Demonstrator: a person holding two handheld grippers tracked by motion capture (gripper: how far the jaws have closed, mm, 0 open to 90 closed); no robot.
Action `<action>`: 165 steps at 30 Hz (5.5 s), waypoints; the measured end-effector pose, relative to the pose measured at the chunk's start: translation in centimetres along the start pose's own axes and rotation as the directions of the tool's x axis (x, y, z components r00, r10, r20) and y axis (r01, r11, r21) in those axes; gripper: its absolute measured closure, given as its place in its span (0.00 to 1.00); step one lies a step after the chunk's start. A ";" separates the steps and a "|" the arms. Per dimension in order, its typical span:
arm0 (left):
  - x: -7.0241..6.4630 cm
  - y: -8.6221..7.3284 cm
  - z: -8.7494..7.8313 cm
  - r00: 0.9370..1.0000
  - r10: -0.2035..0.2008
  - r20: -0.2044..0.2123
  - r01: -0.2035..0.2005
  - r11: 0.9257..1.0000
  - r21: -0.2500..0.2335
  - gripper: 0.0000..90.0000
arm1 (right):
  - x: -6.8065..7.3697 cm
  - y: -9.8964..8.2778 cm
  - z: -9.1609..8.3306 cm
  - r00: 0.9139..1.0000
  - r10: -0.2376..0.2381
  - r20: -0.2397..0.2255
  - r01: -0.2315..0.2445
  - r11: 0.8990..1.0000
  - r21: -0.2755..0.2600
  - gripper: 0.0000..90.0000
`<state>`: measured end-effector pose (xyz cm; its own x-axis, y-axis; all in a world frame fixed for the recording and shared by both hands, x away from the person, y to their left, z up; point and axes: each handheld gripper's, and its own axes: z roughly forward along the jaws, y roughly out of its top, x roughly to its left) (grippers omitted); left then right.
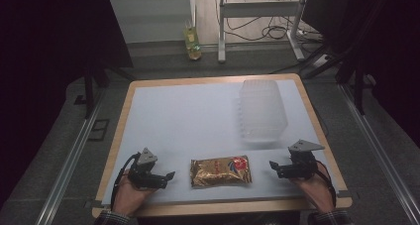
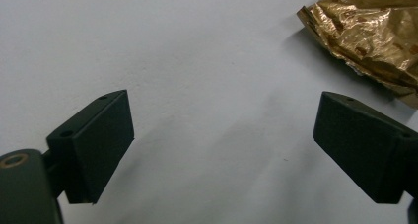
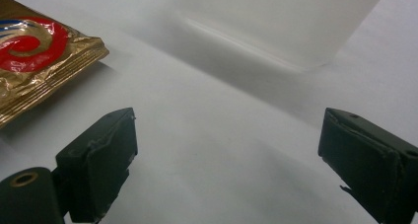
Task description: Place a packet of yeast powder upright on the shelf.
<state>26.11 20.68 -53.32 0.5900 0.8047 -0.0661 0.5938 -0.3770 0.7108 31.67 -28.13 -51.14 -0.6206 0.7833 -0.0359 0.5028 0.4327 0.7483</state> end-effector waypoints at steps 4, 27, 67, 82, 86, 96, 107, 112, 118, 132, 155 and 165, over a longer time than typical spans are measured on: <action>-0.2 0.1 -0.2 1.000 0.012 -0.001 -0.012 1.000 -0.014 0.16 | 0.1 0.1 -0.1 1.000 -0.002 0.004 0.002 1.000 -0.002 0.09; -3.9 2.1 0.0 0.980 0.090 0.180 -0.068 0.990 -0.123 0.60 | 1.8 0.8 -0.4 1.000 -0.027 0.008 0.027 0.999 0.019 0.03; -6.6 2.8 3.7 0.965 0.189 0.181 -0.174 0.980 -0.098 1.00 | 2.9 1.1 -1.9 0.992 -0.092 -0.089 0.095 0.995 0.037 0.11; -6.6 2.4 3.6 0.969 0.174 0.176 -0.159 0.983 -0.096 1.00 | 5.2 1.3 -1.1 0.963 -0.098 -0.252 0.115 0.992 0.051 0.11; -6.5 2.3 3.6 0.970 0.166 0.180 -0.150 0.984 -0.098 1.00 | 6.0 1.7 -0.6 0.952 -0.091 -0.292 0.112 0.992 0.053 0.11; -6.3 2.3 3.7 0.969 0.153 0.196 -0.136 0.986 -0.098 1.00 | 7.2 2.6 1.3 0.926 -0.051 -0.375 0.087 0.993 0.079 0.11; -6.3 2.3 3.7 0.969 0.147 0.200 -0.129 0.987 -0.098 1.00 | 8.4 4.1 4.2 0.893 0.007 -0.450 0.062 0.989 0.138 0.11; -6.2 2.3 3.6 0.968 0.154 0.200 -0.138 0.986 -0.093 1.00 | 8.9 5.0 5.1 0.876 0.045 -0.481 0.036 0.987 0.159 0.16; -6.3 2.3 3.6 0.969 0.152 0.196 -0.136 0.986 -0.094 1.00 | 9.1 6.4 5.3 0.865 0.064 -0.498 0.016 0.988 0.154 0.25; -6.5 2.3 3.4 0.971 0.164 0.174 -0.151 0.985 -0.085 0.99 | 9.5 8.7 4.6 0.848 0.143 -0.510 -0.054 0.981 0.186 0.67; -5.9 1.9 1.5 0.974 0.186 0.128 -0.169 0.977 -0.129 0.51 | 8.9 11.9 1.4 0.837 -0.085 -0.541 0.127 0.991 0.042 0.86; -5.9 1.7 1.4 0.972 0.214 0.102 -0.202 0.973 -0.115 0.21 | 7.7 12.6 0.4 0.857 -0.169 -0.487 0.194 0.981 0.002 0.86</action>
<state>24.46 14.67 -52.67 0.7557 0.6547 0.0164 0.3956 -0.4763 0.7853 33.44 -16.45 -42.24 -0.9097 0.3809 0.1654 0.3739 0.5777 0.7256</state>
